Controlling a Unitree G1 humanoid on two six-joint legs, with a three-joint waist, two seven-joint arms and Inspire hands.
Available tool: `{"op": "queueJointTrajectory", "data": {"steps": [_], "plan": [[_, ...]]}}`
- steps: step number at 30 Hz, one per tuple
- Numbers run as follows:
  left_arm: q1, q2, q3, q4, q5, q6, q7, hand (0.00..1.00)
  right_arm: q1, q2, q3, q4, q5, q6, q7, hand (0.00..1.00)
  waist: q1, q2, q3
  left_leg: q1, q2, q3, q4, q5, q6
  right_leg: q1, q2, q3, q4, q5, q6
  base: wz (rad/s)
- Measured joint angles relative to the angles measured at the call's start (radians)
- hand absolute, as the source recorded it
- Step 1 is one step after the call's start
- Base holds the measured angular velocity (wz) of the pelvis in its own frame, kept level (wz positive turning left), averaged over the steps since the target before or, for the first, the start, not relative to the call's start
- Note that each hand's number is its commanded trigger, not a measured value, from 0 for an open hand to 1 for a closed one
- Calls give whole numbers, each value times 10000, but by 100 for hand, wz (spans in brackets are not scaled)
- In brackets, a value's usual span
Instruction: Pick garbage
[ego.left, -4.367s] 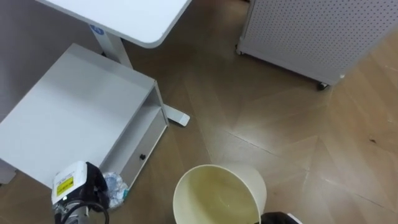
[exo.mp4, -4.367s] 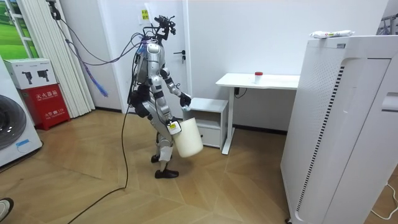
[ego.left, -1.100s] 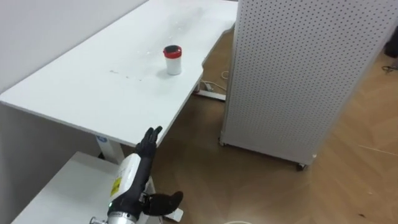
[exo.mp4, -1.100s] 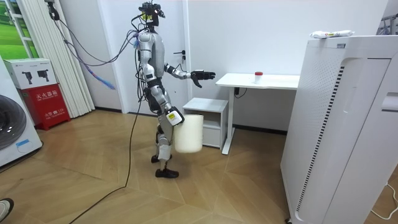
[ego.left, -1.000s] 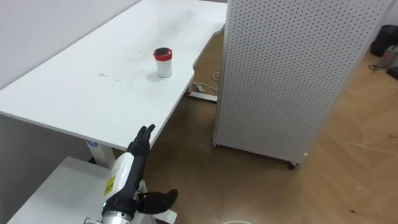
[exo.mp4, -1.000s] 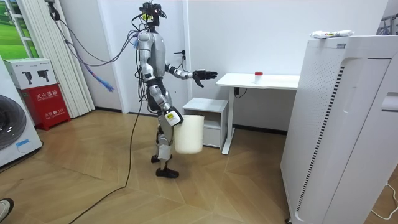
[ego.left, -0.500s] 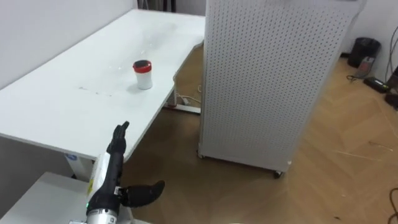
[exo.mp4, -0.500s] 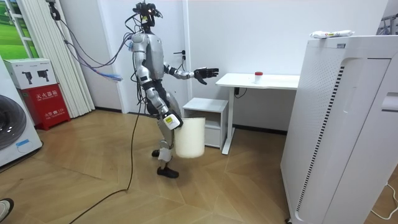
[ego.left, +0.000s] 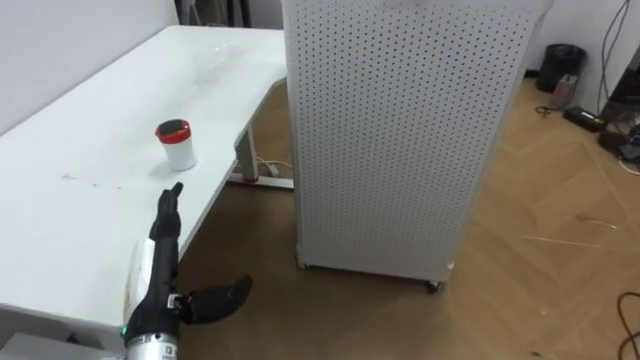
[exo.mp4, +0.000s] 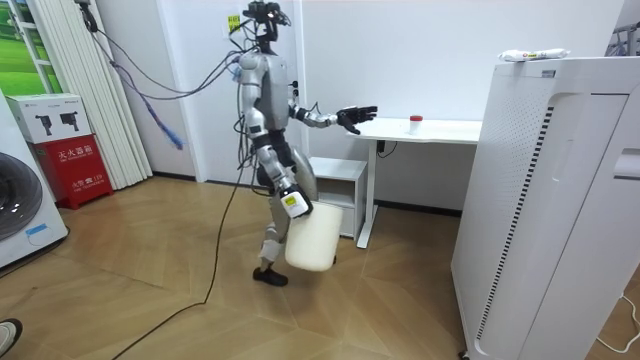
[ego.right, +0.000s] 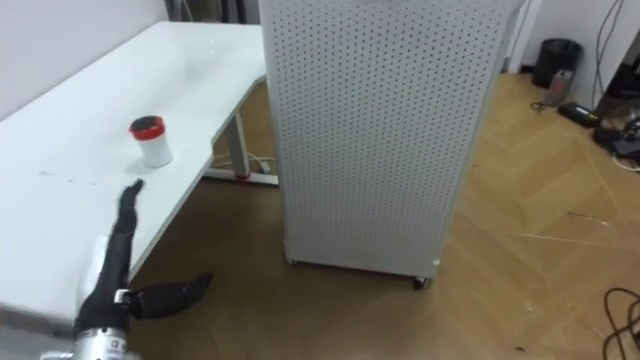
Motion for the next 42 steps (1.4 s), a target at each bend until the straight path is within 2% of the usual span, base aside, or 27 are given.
{"op": "queueJointTrajectory", "data": {"steps": [4,5,7,8,11,12,13,15,17,18,20,21,22,23,24,25,26,28,31,34,40,42], "plan": [[-56,19,95,-187,21,0,-7,0,-23,59,-19,-26,-316,16,-70,100,-5,-17,-11,-69,-314,-37,889,-946,143,443,-448,-474,-98,-91,294,-1],[-79,18,117,-252,22,0,-2,0,-32,75,-19,-27,-320,16,-75,100,-1,-19,-12,-113,-358,-44,1016,-1031,178,462,-500,-478,-73,-110,333,7],[-99,9,207,-448,14,-1,25,0,-108,111,14,-28,-293,47,-46,100,32,-19,-9,-149,-565,-28,1305,-1363,308,489,-740,-480,129,-235,561,8],[-94,9,208,-448,10,0,25,0,-109,106,68,-28,-253,51,-32,100,41,-18,-10,-144,-623,-18,1413,-1436,377,506,-823,-483,245,-265,614,4],[-127,11,200,-445,-4,0,29,0,-114,73,254,-180,-174,134,-48,100,18,28,0,15,-792,159,1742,-1799,604,184,-1238,-702,1862,-246,778,19],[-137,9,194,-465,10,0,38,0,-119,47,254,-232,-176,138,-65,100,23,98,7,162,-791,200,1784,-2013,670,-41,-1361,-780,2575,-56,1104,26],[-156,9,192,-477,59,0,125,0,-138,43,254,-235,-161,138,-99,100,33,166,49,409,-790,158,1754,-2249,661,-201,-1425,-774,3247,215,1269,24],[-178,-22,176,-477,128,1,349,0,-147,29,252,-224,-163,137,-141,100,29,310,104,706,-801,-126,1602,-2590,662,-475,-1465,-745,4123,599,1386,13],[-183,-118,220,-495,119,2,473,0,-176,-21,237,-232,-162,141,-164,100,264,462,69,773,-758,-183,1391,-2613,669,-1182,-1590,-710,4322,209,1380,0],[-189,-100,262,-569,119,1,473,0,-172,-31,221,-278,-155,142,-141,100,289,497,82,790,-741,-255,1297,-2600,658,-1748,-1666,-651,4229,-75,1344,16],[-186,-89,272,-590,103,0,484,0,-167,-29,224,-291,-155,157,-125,100,295,483,79,955,-732,-412,1140,-2575,613,-2370,-1843,-562,3681,-171,1350,28],[-181,-89,268,-589,113,0,537,0,-175,-38,223,-286,-160,160,-148,100,282,444,79,1120,-731,-536,1017,-2564,545,-2628,-1927,-402,2855,-63,1334,37],[-194,-71,272,-597,124,-5,621,0,-184,-19,227,-282,-166,150,-147,100,249,364,85,1221,-726,-725,1016,-2611,419,-2721,-1928,-253,1600,656,1396,42],[-180,-83,274,-585,119,-9,653,0,-191,-13,232,-266,-165,148,-139,100,233,364,101,1292,-680,-879,1051,-2665,324,-2672,-1886,-240,1469,1291,1382,42],[-83,-92,264,-602,130,-34,668,0,-142,27,243,-221,-182,148,-110,100,234,404,-29,1388,-527,-1077,1028,-2693,148,-2348,-1622,-388,1017,1340,1301,33],[-88,-60,266,-605,123,-76,776,0,-182,38,253,-214,-184,147,-74,100,256,361,21,1482,-411,-1212,924,-2687,14,-1964,-1385,-654,641,1451,1184,31],[-100,-51,271,-605,117,-90,833,0,-183,51,253,-215,-184,140,-24,100,249,377,10,1547,-370,-1289,863,-2655,-45,-1829,-1304,-720,513,1471,1150,28],[-46,-33,312,-605,109,-121,905,0,-195,52,254,-207,-183,139,177,100,269,257,68,1806,-239,-1408,529,-2563,-189,-1465,-1119,-951,125,1511,1079,21],[47,-30,314,-606,104,-121,904,0,-247,35,196,-217,-189,142,174,100,261,105,112,1829,-175,-1456,347,-2524,-253,-1385,-996,-975,-144,1540,1026,3],[74,-30,301,-605,25,-121,893,0,-244,40,203,-216,-230,149,250,100,252,-19,111,1827,-176,-1466,258,-2524,-253,-1337,-964,-979,-317,1566,1039,0],[260,-13,290,-476,-7,-116,855,0,-226,71,233,-206,-498,178,471,100,230,-48,118,2348,-174,-1459,-86,-2525,-248,-742,-865,-932,-900,1711,1118,0],[273,-23,153,-319,-425,-87,852,0,-229,73,277,-206,-624,197,493,100,222,-41,113,2458,-163,-1506,-173,-2526,-247,-618,-836,-950,-1015,1735,1121,0]]}}
